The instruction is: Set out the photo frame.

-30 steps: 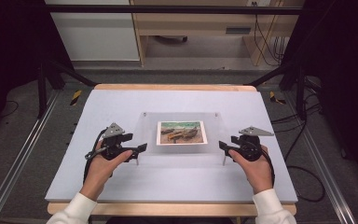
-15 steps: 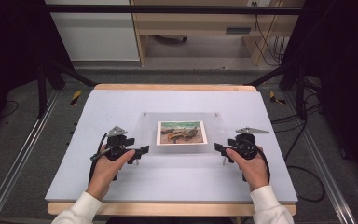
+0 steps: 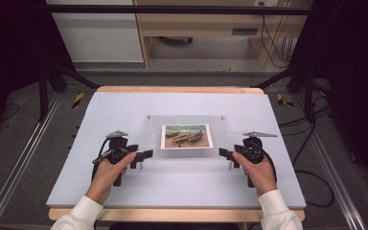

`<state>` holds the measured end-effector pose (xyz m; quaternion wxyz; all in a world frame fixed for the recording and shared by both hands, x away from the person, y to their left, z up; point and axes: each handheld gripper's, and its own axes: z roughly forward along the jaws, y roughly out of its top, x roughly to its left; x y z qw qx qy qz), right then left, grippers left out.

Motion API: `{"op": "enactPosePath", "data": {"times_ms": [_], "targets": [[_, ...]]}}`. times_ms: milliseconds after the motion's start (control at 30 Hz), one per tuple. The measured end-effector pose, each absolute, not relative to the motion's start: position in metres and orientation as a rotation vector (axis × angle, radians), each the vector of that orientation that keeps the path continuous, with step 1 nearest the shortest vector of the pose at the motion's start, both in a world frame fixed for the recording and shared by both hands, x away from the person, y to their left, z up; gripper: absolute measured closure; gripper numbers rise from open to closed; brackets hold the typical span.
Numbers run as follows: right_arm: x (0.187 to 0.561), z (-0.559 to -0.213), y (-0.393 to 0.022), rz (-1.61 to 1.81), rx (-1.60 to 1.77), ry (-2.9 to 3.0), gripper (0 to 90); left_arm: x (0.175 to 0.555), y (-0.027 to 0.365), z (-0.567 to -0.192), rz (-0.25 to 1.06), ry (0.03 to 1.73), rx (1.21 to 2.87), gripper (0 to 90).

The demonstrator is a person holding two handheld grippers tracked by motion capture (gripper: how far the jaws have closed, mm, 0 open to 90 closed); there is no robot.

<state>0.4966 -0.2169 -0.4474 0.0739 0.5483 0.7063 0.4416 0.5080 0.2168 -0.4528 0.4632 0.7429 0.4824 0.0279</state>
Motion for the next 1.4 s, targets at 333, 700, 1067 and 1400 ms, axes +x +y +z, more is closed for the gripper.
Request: {"op": "enactPosePath", "data": {"times_ms": [333,700,1067,1400], "targets": [[0.502,-0.451,-0.217,1.372,1.712,2.149,18.8,0.51,0.213,-0.458,-0.002,1.188,1.798,14.0],[0.502,-0.452,-0.215,1.372,1.716,2.141,20.3,0.51,0.214,-0.456,0.01,1.185,1.814,15.5],[0.492,-0.452,-0.216,1.386,1.615,2.135,23.2,0.5,0.217,-0.453,0.067,1.147,1.819,21.6],[0.475,-0.444,-0.214,1.33,1.525,2.136,27.3,0.483,0.218,-0.445,0.144,1.1,1.871,28.7]]}}
